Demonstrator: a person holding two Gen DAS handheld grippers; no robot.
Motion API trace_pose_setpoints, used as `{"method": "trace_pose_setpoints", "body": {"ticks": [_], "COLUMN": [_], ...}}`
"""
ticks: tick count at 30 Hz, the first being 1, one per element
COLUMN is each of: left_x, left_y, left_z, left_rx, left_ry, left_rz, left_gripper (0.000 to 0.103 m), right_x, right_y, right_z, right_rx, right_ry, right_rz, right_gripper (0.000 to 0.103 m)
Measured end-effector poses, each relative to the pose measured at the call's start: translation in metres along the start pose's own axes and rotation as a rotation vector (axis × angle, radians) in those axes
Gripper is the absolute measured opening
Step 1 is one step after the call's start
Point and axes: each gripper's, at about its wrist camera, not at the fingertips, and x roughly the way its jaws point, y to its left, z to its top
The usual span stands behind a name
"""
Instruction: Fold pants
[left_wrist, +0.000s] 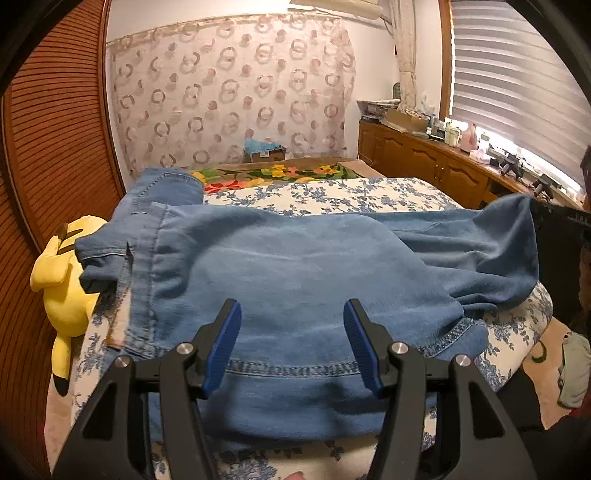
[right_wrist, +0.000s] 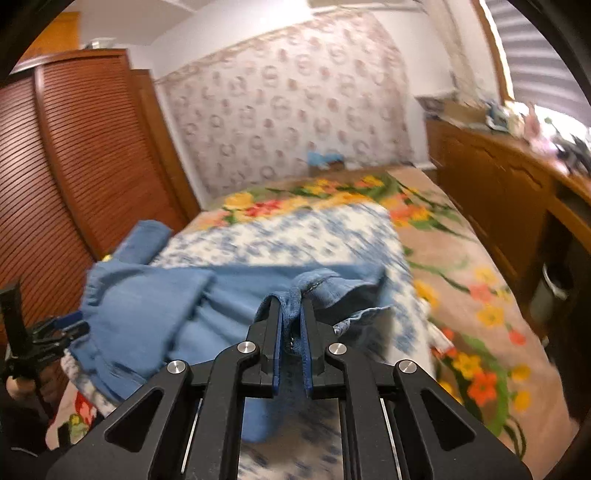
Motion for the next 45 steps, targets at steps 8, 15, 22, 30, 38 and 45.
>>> {"method": "trace_pose_setpoints", "body": {"ticks": [8,15,22,30,38,45], "left_x": [-0.015,-0.026,-0.031,-0.028,-0.001,0.035], "left_y": [0.015,0.038,0.052,0.043,0.025,0.008], "left_z": [0.002,0.001,-0.003,-0.002,0.010,0.012], "left_rx": [0.002,-0.048,-0.059,-0.063,-0.059,-0.032], "left_ry": [0.002,0.005,0.002,-0.015,0.012,0.072], "left_rz": [0.044,0.029,0.022,-0.073,-0.140,-0.169], "left_gripper": [0.057,0.057,0.057,0.057,0.057,0.057], "right_x": [0.023,0.051,0.082,0.083,0.081,0.096], "right_y": [0.091,0.179,0.226,0.191,0.134,0.102], "right_z": [0.039,0.050,0.043,0.037,0.019,-0.010], "right_rx": [-0.144,-0.247,-0.319,-0.292,-0.241,-0.189], "right_ry": [-0.029,-0.011,0.048,0.065,0.107,0.181], "right_rz": [0.149,0.307,0.323,0.253,0.136,0.080], "right_gripper": [0.006,0.006,0.006,0.036,0.038,0.041]}}
